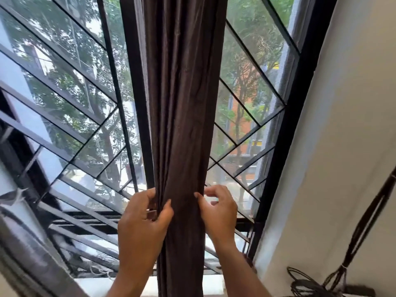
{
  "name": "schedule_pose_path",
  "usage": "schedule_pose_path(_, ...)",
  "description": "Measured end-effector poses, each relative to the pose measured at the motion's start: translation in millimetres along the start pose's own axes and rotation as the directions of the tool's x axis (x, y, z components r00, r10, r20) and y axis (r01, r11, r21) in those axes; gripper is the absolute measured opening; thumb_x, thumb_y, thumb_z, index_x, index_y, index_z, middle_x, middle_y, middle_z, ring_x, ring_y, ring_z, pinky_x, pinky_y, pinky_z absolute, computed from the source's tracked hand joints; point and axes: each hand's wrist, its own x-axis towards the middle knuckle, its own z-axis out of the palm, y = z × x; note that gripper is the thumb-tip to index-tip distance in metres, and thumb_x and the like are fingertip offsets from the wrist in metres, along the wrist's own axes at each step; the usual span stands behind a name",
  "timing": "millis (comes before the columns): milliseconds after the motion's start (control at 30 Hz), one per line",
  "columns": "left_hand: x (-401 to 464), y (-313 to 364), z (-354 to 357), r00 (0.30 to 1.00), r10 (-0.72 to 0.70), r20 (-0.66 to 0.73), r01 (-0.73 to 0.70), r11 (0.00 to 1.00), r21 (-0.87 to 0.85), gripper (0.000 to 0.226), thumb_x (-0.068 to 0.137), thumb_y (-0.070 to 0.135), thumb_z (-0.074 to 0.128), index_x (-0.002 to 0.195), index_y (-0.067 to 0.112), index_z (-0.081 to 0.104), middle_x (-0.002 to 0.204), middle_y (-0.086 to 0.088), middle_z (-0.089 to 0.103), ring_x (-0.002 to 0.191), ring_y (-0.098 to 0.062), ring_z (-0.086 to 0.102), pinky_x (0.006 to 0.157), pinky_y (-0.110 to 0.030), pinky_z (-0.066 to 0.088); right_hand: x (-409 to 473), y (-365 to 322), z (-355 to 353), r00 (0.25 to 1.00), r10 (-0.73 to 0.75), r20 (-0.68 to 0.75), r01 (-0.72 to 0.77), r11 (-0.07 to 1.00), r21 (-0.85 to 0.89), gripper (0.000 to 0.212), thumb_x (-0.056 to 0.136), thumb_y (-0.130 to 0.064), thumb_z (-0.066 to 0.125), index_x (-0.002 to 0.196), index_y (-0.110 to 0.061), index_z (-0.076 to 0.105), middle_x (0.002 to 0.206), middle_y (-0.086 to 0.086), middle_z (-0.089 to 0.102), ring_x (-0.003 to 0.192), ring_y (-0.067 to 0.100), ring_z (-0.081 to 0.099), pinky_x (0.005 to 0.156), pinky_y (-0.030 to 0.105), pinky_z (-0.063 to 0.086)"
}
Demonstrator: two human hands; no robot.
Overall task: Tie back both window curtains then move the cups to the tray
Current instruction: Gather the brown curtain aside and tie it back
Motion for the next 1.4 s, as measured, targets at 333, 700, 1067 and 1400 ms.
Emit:
schedule_pose_path(333, -8, -1, 37, 0.996, 0.019, 0.091, -0.017, 1.000, -0.021, 0.038, 0.081, 0.019, 0.091, 0.107, 0.035, 0.069, 0.100, 0.018, 0.067, 0.084, 0.002, 0.069, 0.079, -0.021, 0.057, -57, -11, -18, 0.974, -0.180, -0.140, 0.186, 0.982, 0.031, 0.036, 0.088, -0.002, 0.079, 0.106, -0.032, 0.071, 0.112, -0.017, 0.075, 0.095, 0.010, 0.077, 0.070, 0.034, 0.064)
schedule_pose_path(700, -47, 2, 72, 0.947, 0.264, 0.182, -0.213, 0.942, -0.258, 0.033, 0.102, 0.024, 0.073, 0.135, 0.024, 0.076, 0.142, 0.016, 0.071, 0.133, -0.002, 0.066, 0.108, -0.029, 0.056, -22, 6, -60, 0.933, 0.065, 0.355, -0.282, 0.744, 0.606, 0.116, 0.050, 0.013, 0.056, 0.150, -0.045, 0.049, 0.144, 0.000, 0.068, 0.121, 0.019, 0.072, 0.085, 0.022, 0.061)
schedule_pose_path(1067, -35, -13, 53, 0.902, 0.156, 0.402, 0.040, 0.898, -0.438, 0.030, 0.108, 0.001, 0.063, 0.126, 0.017, 0.082, 0.130, 0.005, 0.079, 0.127, -0.019, 0.073, 0.107, -0.043, 0.057, -24, -13, -48, 0.917, 0.097, 0.386, -0.194, 0.956, 0.221, 0.034, 0.095, -0.041, 0.069, 0.125, -0.024, 0.071, 0.109, -0.005, 0.082, 0.099, 0.010, 0.079, 0.091, 0.031, 0.062)
schedule_pose_path(1400, -29, -38, 53, 0.929, -0.201, 0.309, 0.278, 0.932, -0.230, 0.020, 0.095, 0.043, 0.079, 0.115, 0.040, 0.081, 0.112, 0.026, 0.080, 0.109, 0.001, 0.075, 0.097, -0.038, 0.061, -9, -1, -47, 0.923, 0.384, -0.034, -0.376, 0.916, 0.141, 0.032, 0.102, -0.029, 0.066, 0.123, -0.005, 0.073, 0.107, 0.007, 0.077, 0.109, 0.025, 0.069, 0.093, 0.039, 0.050)
